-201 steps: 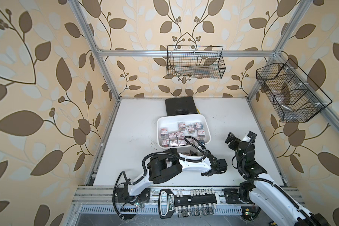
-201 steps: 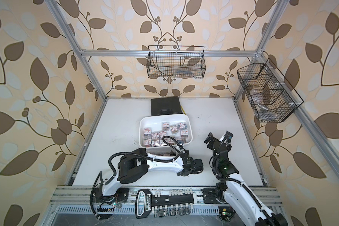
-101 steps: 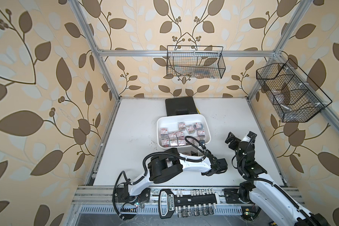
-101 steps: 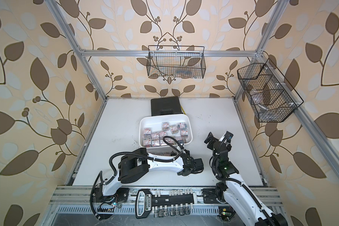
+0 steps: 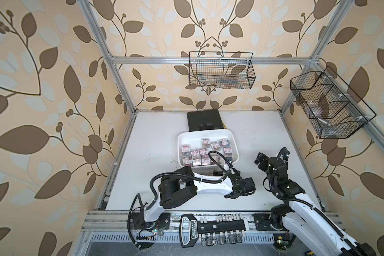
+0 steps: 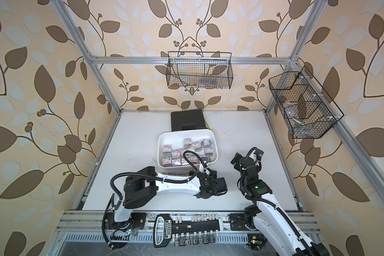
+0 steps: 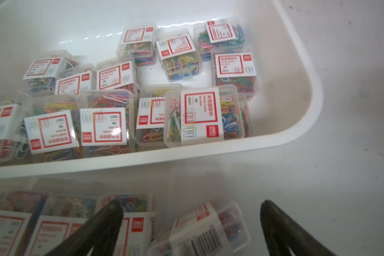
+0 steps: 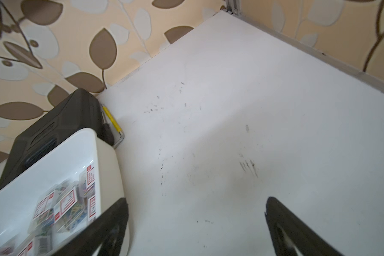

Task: Take the paper clips out of the storage box
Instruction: Place the boxed paper clips at the center of the board, then adjust the boxed paper clips at the center of the board.

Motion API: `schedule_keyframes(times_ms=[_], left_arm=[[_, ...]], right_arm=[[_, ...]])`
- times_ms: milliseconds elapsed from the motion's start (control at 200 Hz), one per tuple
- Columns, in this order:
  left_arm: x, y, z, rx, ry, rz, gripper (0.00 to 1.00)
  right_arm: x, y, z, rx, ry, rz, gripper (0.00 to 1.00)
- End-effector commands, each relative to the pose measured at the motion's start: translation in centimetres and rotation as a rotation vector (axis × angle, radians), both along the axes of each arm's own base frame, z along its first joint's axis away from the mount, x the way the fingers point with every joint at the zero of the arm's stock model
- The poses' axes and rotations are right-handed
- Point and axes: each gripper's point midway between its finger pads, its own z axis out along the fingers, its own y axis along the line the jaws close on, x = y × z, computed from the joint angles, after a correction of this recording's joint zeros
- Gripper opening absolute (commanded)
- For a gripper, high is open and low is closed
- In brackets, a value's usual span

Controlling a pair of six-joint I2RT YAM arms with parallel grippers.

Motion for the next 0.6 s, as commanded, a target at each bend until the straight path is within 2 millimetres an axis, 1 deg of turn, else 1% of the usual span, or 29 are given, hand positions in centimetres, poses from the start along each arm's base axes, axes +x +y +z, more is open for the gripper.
schedule_keyframes(times_ms=[0,60,130,200,245,300,325,330,355,405,490,550,595], left_arm=[[0.8,1.5,6.8,-0.05,-0.129,-0.05,0.99],[0.9,2.9,8.6,-0.041,-0.167,-0.061,0.99],[1.0,5.6,10.6,-0.014,-0.216,-0.029,0.99],[1.1,8.4,12.1,0.006,-0.256,0.007,0.99],[1.3,9.9,12.5,0.01,-0.268,0.021,0.99],[1.7,11.9,12.6,0.026,-0.269,0.03,0.99],[2.0,12.8,12.1,0.038,-0.259,0.04,0.99],[2.0,13.1,12.4,0.027,-0.261,0.044,0.99],[2.3,14.2,12.7,0.013,-0.257,0.059,0.99],[3.0,16.3,11.9,0.014,-0.229,0.08,0.99],[4.1,20.5,10.6,0.017,-0.189,0.159,0.99],[4.6,23.1,10.0,0.024,-0.176,0.209,0.99],[4.8,24.7,9.7,0.031,-0.175,0.246,0.99]], right_arm=[[-1.2,2.1,-0.3,0.055,0.04,0.051,0.97],[-1.5,3.5,-0.1,0.058,0.037,0.086,0.97],[-1.7,5.6,0.0,0.07,0.03,0.138,0.97],[-1.9,7.9,-0.3,0.077,0.034,0.195,0.97],[-2.0,9.4,-0.6,0.072,0.037,0.225,0.97],[-2.1,11.1,-0.8,0.061,0.045,0.258,0.97],[-2.2,11.9,-0.9,0.055,0.048,0.271,0.97],[-2.2,12.1,-0.9,0.055,0.048,0.272,0.97],[-2.2,12.8,-1.0,0.05,0.052,0.287,0.97],[-2.3,14.3,-1.3,0.051,0.057,0.316,0.97],[-2.5,16.8,-1.8,0.073,0.067,0.366,0.97],[-2.6,18.1,-2.3,0.084,0.078,0.396,0.97],[-2.7,18.7,-2.7,0.09,0.086,0.406,0.97]])
